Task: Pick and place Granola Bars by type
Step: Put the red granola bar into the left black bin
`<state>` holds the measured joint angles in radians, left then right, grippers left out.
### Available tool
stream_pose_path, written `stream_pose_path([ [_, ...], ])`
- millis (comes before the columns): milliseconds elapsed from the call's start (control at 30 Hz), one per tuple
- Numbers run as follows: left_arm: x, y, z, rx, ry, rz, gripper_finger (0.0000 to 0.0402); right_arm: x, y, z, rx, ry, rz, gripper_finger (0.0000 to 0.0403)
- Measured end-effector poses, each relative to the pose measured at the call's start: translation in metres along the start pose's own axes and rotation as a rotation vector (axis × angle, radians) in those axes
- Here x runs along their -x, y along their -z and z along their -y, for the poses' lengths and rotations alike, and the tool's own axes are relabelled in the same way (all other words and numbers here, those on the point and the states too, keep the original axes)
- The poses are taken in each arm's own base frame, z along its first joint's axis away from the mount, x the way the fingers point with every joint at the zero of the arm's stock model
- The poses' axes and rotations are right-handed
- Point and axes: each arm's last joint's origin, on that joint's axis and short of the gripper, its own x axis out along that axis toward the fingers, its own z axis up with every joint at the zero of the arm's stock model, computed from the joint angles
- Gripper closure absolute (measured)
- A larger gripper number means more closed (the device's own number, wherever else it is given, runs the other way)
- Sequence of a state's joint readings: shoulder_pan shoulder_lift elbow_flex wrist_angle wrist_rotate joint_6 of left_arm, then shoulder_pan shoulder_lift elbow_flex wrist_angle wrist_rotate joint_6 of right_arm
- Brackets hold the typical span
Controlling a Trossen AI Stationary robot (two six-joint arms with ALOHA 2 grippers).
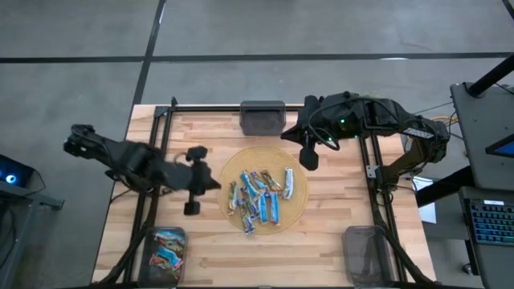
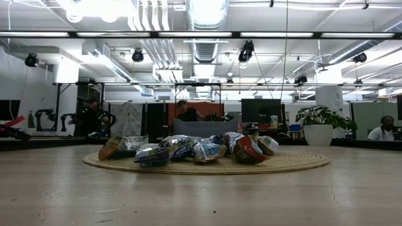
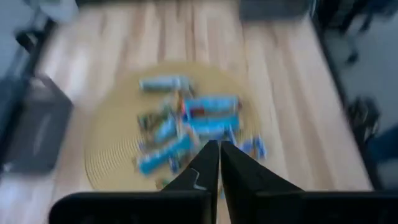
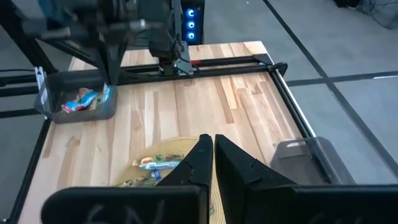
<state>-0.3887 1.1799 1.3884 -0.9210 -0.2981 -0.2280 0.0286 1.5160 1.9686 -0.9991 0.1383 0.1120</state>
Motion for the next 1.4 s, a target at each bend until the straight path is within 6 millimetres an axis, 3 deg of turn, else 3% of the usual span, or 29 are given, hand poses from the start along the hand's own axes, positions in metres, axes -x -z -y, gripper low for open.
stream_pose_path([
  [100,0.015,-0.003,-0.010,0.009,-0.014,0.073,0.0401,0.001,0.000,0.002,-0.004,0.002,0.003,0.0394],
  [267,0.029,0.004,-0.030,0.031,-0.077,0.054,0.0401,0.006,-0.001,0.006,0.010,0.009,0.013,0.0394],
  [733,0.036,0.008,-0.067,0.067,-0.135,0.001,0.0402,0.033,0.009,0.019,-0.019,-0.040,-0.046,0.0394],
  [1200,0.043,0.008,-0.075,0.105,-0.120,0.034,0.0402,0.054,0.016,0.020,-0.046,-0.063,-0.078,0.0394],
  [1400,0.067,0.002,-0.075,0.118,-0.109,0.138,0.0402,0.054,0.016,0.020,-0.047,-0.060,-0.082,0.0394],
])
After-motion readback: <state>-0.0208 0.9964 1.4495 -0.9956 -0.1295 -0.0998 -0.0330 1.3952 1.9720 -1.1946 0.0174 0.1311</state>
